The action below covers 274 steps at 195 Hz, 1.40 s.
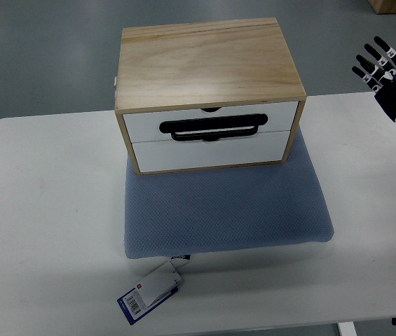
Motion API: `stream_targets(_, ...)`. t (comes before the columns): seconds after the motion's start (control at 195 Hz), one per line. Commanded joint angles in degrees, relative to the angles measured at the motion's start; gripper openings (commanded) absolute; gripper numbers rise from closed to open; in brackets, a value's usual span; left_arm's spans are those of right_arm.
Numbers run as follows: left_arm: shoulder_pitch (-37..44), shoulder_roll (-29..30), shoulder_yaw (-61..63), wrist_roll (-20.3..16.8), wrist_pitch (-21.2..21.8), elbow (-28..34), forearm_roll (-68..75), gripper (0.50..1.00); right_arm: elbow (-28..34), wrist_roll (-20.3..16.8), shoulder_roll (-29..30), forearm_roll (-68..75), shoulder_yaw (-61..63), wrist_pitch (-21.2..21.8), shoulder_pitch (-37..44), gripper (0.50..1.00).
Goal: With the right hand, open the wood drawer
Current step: 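Raise the right hand and move it over the cabinet toward the upper drawer handle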
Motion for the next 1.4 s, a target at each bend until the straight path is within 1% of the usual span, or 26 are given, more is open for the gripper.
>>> stream_targets(0.0, 0.0, 0.0, 0.0, 0.0, 0.0, 0.0, 0.0, 1.000, 0.0, -0.1, -1.5, -0.1, -0.7, 0.2, 1.4, 0.930)
stream_targets(0.005, 0.0, 0.0, 0.0, 0.0, 0.0, 0.0, 0.0, 1.000, 0.1, -0.1, -4.4, 0.2, -2.5, 0.5, 3.1, 0.930)
stream_targets(0.077, 0.0, 0.0, 0.0, 0.0, 0.0, 0.0, 0.0, 1.000, 0.5, -0.1, -8.8, 0.3, -5.9, 1.6, 6.2, 0.930)
stream_targets(0.154, 0.0, 0.0, 0.0, 0.0, 0.0, 0.0, 0.0, 1.000, 0.5, -0.1, -9.9, 0.4, -6.7, 2.1, 7.2, 0.930)
stream_targets(0.159, 0.0, 0.0, 0.0, 0.0, 0.0, 0.0, 0.0, 1.000, 0.8, -0.1, -12.3, 0.3, -8.8, 3.3, 9.3, 0.928)
stream_targets(0.22, 0.0, 0.0, 0.0, 0.0, 0.0, 0.0, 0.0, 1.000, 1.2, -0.2, -15.0, 0.1, -11.1, 4.6, 12.1, 0.928)
stream_targets(0.271, 0.0, 0.0, 0.0, 0.0, 0.0, 0.0, 0.0, 1.000, 1.2, -0.2, -15.0, 0.1, -11.1, 4.6, 12.1, 0.928)
stream_targets(0.276, 0.0, 0.0, 0.0, 0.0, 0.0, 0.0, 0.0, 1.000, 1.9, -0.5, -17.0, 0.0, -13.4, 5.3, 14.6, 0.928)
stream_targets(0.317, 0.0, 0.0, 0.0, 0.0, 0.0, 0.0, 0.0, 1.000, 2.7, -0.9, -18.6, 0.0, -15.8, 6.0, 16.6, 0.928)
stream_targets(0.415, 0.0, 0.0, 0.0, 0.0, 0.0, 0.0, 0.0, 1.000, 5.2, -1.5, -21.8, -0.9, -20.7, 7.7, 20.3, 0.928)
stream_targets(0.497, 0.0, 0.0, 0.0, 0.0, 0.0, 0.0, 0.0, 1.000, 9.1, -1.6, -25.2, -3.1, -24.7, 8.9, 24.0, 0.928)
stream_targets(0.548, 0.0, 0.0, 0.0, 0.0, 0.0, 0.0, 0.0, 1.000, 9.1, -1.6, -25.2, -3.1, -24.7, 8.9, 24.0, 0.928)
stream_targets(0.553, 0.0, 0.0, 0.0, 0.0, 0.0, 0.0, 0.0, 1.000, 11.5, -1.9, -27.0, -4.6, -26.0, 9.7, 25.9, 0.928)
stream_targets(0.609, 0.0, 0.0, 0.0, 0.0, 0.0, 0.0, 0.0, 1.000, 14.3, -2.9, -28.4, -6.5, -26.8, 10.7, 27.6, 0.928)
stream_targets(0.655, 0.0, 0.0, 0.0, 0.0, 0.0, 0.0, 0.0, 1.000, 16.3, -4.4, -28.9, -8.1, -27.0, 11.9, 29.0, 0.928)
stream_targets(0.706, 0.0, 0.0, 0.0, 0.0, 0.0, 0.0, 0.0, 1.000, 16.3, -4.4, -28.9, -8.1, -27.0, 11.9, 29.0, 0.928)
stream_targets(0.711, 0.0, 0.0, 0.0, 0.0, 0.0, 0.0, 0.0, 1.000, 18.5, -6.4, -29.2, -9.9, -27.0, 13.8, 30.3, 0.928)
stream_targets(0.768, 0.0, 0.0, 0.0, 0.0, 0.0, 0.0, 0.0, 1.000, 20.5, -8.5, -29.3, -11.7, -27.0, 16.0, 31.7, 0.928)
stream_targets(0.855, 0.0, 0.0, 0.0, 0.0, 0.0, 0.0, 0.0, 1.000, 23.7, -11.7, -29.9, -14.0, -27.0, 16.0, 33.8, 0.928)
stream_targets(0.988, 0.0, 0.0, 0.0, 0.0, 0.0, 0.0, 0.0, 1.000, 26.3, -14.9, -29.2, -17.4, -27.1, 16.0, 36.1, 0.928)
stream_targets(1.044, 0.0, 0.0, 0.0, 0.0, 0.0, 0.0, 0.0, 1.000, 26.5, -16.3, -27.2, -19.2, -27.1, 16.0, 36.7, 0.928)
stream_targets(1.095, 0.0, 0.0, 0.0, 0.0, 0.0, 0.0, 0.0, 1.000, 26.5, -16.3, -27.1, -19.2, -27.1, 16.0, 36.7, 0.928)
stream_targets(1.106, 0.0, 0.0, 0.0, 0.0, 0.0, 0.0, 0.0, 1.000, 26.6, -17.2, -25.2, -21.0, -27.5, 16.0, 37.7, 0.928)
stream_targets(1.31, 0.0, 0.0, 0.0, 0.0, 0.0, 0.0, 0.0, 1.000, 26.6, -16.8, -25.3, -21.7, -34.7, 16.0, 42.2, 0.926)
stream_targets(1.315, 0.0, 0.0, 0.0, 0.0, 0.0, 0.0, 0.0, 1.000, 26.7, -16.2, -25.9, -21.4, -39.6, 16.0, 45.6, 0.926)
stream_targets(1.397, 0.0, 0.0, 0.0, 0.0, 0.0, 0.0, 0.0, 1.000, 27.7, -13.6, -27.1, -21.0, -47.3, 15.0, 50.8, 0.926)
